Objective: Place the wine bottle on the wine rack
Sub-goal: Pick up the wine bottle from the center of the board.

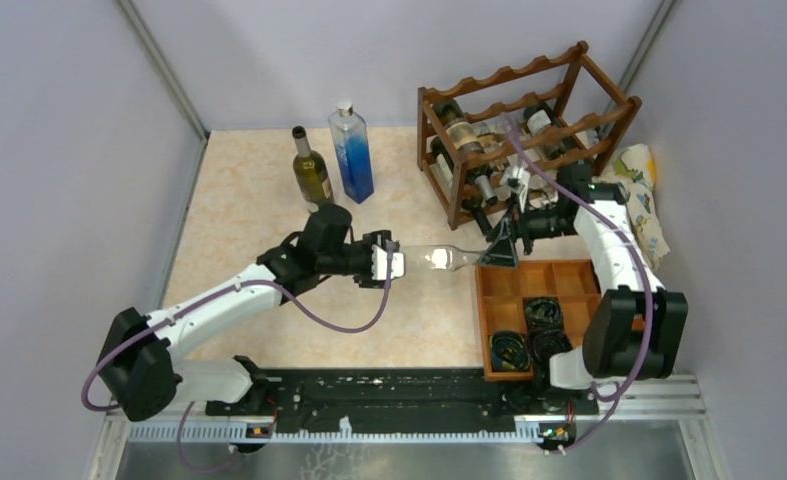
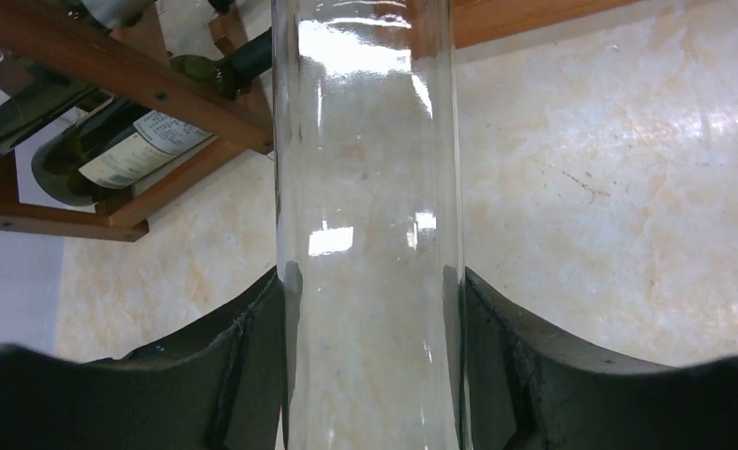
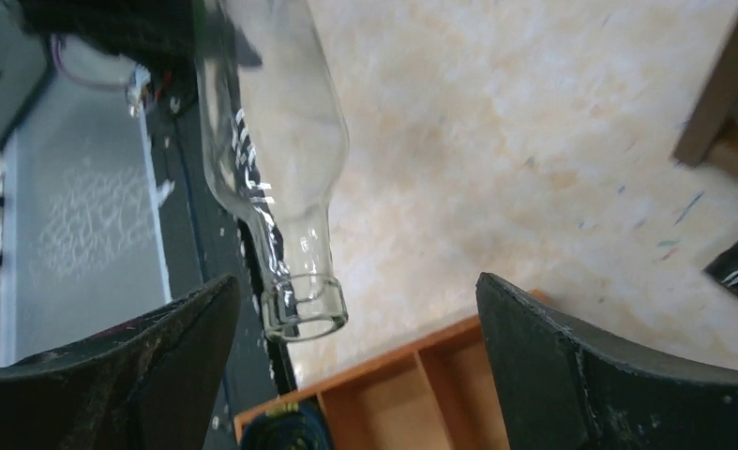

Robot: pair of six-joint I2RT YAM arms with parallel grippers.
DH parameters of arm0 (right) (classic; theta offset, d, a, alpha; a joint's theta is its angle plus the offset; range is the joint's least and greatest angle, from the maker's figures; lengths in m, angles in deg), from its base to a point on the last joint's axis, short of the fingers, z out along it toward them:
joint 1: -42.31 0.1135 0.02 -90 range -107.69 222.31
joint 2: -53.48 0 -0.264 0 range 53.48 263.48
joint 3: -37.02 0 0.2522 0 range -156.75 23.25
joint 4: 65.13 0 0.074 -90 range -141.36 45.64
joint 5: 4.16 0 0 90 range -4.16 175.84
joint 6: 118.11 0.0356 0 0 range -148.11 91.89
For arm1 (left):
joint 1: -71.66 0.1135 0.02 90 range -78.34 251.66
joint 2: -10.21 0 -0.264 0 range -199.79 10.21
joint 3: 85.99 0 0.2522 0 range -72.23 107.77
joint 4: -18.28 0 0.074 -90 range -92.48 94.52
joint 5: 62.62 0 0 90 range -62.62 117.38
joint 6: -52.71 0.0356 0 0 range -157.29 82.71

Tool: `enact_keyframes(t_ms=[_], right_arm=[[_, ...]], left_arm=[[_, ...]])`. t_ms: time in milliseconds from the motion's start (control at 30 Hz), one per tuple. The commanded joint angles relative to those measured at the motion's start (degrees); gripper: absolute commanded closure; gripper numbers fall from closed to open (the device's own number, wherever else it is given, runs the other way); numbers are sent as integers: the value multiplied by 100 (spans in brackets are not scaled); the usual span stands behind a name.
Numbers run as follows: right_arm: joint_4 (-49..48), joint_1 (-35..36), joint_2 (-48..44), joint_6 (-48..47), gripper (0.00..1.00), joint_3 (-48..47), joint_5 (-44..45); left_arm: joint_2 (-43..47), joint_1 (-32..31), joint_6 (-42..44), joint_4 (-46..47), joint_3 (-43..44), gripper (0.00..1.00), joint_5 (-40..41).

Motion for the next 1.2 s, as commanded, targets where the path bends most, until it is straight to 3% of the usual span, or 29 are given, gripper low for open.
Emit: enact_keyframes(t_ms=[0,100,367,633,867,1033,1167], right_arm=[[2197,309,307,-2428,6,-245,834],[2133,965,255,-2319,7,-113,939],[363,2170,97,-278,15,543,1200],[-343,2306,129,372,24,888,936],[-322,2311,122,315,30,947,753],[-197,2311,201,172,46,910,533],[-169,2311,198,135,65,910,472]], left_arm=[[104,19,1180,-1049,423,100,-551],[-35,19,1452,-1443,550,100,-626],[40,19,1429,-1289,345,100,-652],[202,19,1320,-1130,58,100,-669],[240,19,1163,-1011,67,100,-722],[257,19,1104,-978,45,100,-768],[272,26,1062,-909,18,100,-799]])
